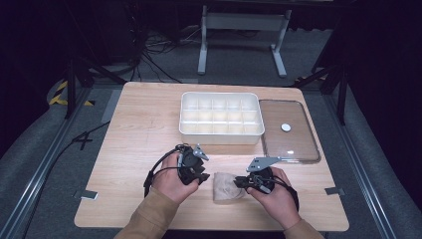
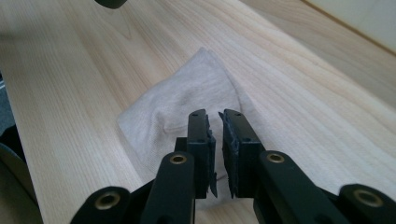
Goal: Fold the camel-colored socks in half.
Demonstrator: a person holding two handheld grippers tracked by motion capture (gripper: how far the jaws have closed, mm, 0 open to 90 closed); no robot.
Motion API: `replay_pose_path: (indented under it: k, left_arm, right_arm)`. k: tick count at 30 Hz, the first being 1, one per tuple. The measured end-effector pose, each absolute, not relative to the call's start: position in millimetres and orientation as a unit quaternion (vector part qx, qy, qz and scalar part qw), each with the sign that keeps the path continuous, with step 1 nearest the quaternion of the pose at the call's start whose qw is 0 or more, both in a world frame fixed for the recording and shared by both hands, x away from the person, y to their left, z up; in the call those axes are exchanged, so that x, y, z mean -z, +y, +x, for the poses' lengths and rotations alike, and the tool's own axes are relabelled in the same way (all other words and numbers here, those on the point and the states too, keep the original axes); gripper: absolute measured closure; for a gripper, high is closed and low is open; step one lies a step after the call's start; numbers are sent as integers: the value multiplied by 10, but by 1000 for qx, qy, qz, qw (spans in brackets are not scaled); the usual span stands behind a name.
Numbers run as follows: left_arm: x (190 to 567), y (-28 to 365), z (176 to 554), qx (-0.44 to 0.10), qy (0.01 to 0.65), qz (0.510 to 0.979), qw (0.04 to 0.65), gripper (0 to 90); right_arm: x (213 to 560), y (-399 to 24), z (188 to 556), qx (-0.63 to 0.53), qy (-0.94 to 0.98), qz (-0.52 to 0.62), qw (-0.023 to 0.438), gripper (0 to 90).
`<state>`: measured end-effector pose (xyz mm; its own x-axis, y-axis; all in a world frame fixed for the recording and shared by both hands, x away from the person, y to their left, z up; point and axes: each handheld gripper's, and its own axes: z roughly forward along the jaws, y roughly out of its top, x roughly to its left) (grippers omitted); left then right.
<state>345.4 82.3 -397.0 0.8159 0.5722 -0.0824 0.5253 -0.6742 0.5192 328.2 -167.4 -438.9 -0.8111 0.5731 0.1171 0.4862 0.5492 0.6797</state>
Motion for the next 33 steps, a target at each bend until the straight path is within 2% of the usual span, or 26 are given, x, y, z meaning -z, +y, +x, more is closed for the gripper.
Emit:
replay_pose_path:
  k: [4, 18, 33]
  left_arm:
    - [4051, 809, 3464, -42, 315, 913, 255, 732]
    - [4135, 831, 3525, -7, 319, 914, 251, 763]
    - [4319, 643, 3514, 16, 271, 936, 224, 748]
  right_arm:
    - [4448, -1623, 3256, -362, 873, 323, 48, 837]
    - [4601, -1630, 3308, -346, 876, 332, 49, 881]
    - [4623, -1668, 3346, -350, 878, 323, 54, 892]
